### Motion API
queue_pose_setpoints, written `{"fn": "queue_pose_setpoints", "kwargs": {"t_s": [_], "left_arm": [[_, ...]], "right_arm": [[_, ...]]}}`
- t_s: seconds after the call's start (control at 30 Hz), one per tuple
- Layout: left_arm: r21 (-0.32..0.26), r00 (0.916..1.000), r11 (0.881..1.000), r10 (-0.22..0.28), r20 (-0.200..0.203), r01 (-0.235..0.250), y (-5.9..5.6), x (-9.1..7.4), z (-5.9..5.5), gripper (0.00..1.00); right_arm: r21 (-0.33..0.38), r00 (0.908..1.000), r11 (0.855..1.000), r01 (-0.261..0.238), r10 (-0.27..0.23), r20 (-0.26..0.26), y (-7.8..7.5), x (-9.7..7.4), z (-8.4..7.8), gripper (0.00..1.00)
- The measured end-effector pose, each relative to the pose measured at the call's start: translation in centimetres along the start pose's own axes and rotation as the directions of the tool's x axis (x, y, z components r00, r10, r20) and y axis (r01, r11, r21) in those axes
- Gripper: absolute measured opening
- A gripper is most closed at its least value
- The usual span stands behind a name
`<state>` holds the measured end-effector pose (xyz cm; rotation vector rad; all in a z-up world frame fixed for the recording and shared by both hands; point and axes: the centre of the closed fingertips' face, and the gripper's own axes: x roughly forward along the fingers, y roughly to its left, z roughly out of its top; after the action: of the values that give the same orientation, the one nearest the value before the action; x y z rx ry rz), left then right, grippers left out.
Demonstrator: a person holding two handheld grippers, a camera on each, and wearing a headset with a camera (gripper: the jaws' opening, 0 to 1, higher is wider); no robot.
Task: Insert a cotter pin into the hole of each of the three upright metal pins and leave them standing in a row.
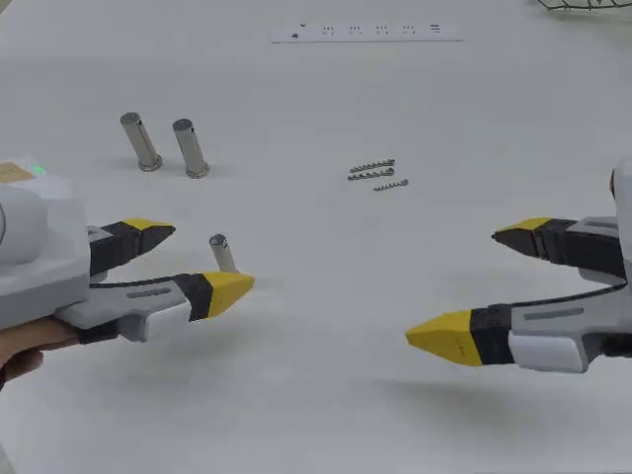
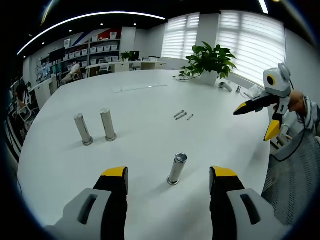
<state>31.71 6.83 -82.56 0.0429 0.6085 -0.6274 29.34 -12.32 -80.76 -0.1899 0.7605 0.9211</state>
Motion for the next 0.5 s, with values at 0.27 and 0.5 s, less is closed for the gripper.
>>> {"fn": "queue_pose_setpoints", "kwargs": {"t_s": [0.27, 0.5], "left_arm": [[-0.021, 0.9995, 1.0, -0.022, -0.024, 0.022, -0.4, -0.5, -0.9, 0.77], [-0.023, 0.9975, 0.999, -0.025, -0.066, 0.023, -0.5, -1.2, -1.7, 0.82]], "right_arm": [[-0.189, 0.9927, 0.982, 0.008, -0.031, -0.117, -2.8, 0.1, 0.5, 0.84], [-0.235, 0.9944, 0.969, -0.071, 0.051, -0.093, -3.4, 1.6, 2.3, 0.72]]}}
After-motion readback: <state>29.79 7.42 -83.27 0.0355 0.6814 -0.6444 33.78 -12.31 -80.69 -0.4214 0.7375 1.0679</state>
